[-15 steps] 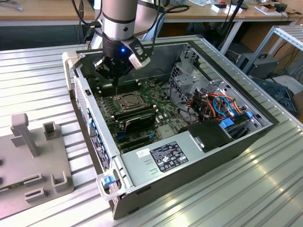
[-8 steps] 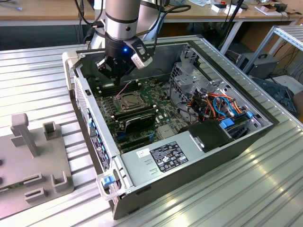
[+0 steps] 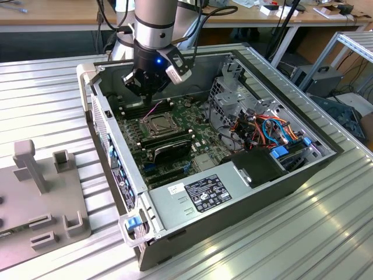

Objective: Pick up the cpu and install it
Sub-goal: 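Install the first cpu locking lever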

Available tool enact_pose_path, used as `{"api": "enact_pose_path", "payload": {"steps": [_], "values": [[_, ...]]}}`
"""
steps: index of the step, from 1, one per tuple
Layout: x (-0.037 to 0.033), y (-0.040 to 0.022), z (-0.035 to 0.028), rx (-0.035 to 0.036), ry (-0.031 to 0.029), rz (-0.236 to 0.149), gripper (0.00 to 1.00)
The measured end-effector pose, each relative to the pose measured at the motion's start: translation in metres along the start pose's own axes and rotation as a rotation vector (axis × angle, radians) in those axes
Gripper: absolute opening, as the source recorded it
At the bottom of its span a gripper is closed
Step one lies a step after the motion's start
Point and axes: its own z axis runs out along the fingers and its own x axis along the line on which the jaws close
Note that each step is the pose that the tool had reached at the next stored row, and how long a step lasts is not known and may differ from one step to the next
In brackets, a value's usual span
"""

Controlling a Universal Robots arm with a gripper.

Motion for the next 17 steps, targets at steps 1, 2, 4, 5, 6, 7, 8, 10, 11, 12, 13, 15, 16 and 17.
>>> {"api": "enact_pose_path", "payload": {"steps": [1,2,4,5,6,7,8,10,11,12,13,15,16,17], "values": [[-0.0046,-0.0001,0.0001,0.0000,-0.0001,0.000,0.11],[-0.0091,-0.0002,0.0002,0.0001,0.0000,0.000,0.11],[-0.0091,-0.0002,0.0003,0.0000,0.0000,0.000,0.11],[-0.0094,-0.0002,0.0003,0.0000,0.0000,0.000,0.11],[-0.0098,-0.0002,0.0003,0.0000,0.0000,0.000,0.11],[-0.0102,-0.0002,0.0003,0.0000,0.0000,0.000,0.11],[-0.0105,-0.0002,0.0004,-0.0001,-0.0001,0.000,0.11],[-0.0108,-0.0002,0.0011,-0.0001,-0.0002,0.000,0.11],[-0.0108,-0.0003,0.0016,0.0000,0.0000,0.000,0.11],[-0.0108,-0.0003,0.0019,0.0001,0.0001,0.000,0.11],[-0.0109,-0.0003,0.0019,0.0003,0.0001,0.000,0.11],[-0.0108,-0.0003,0.0020,0.0002,0.0001,0.000,0.11],[-0.0109,-0.0003,0.0021,0.0001,0.0000,0.000,0.11],[-0.0108,-0.0003,0.0021,0.0001,0.0001,0.000,0.11]]}}
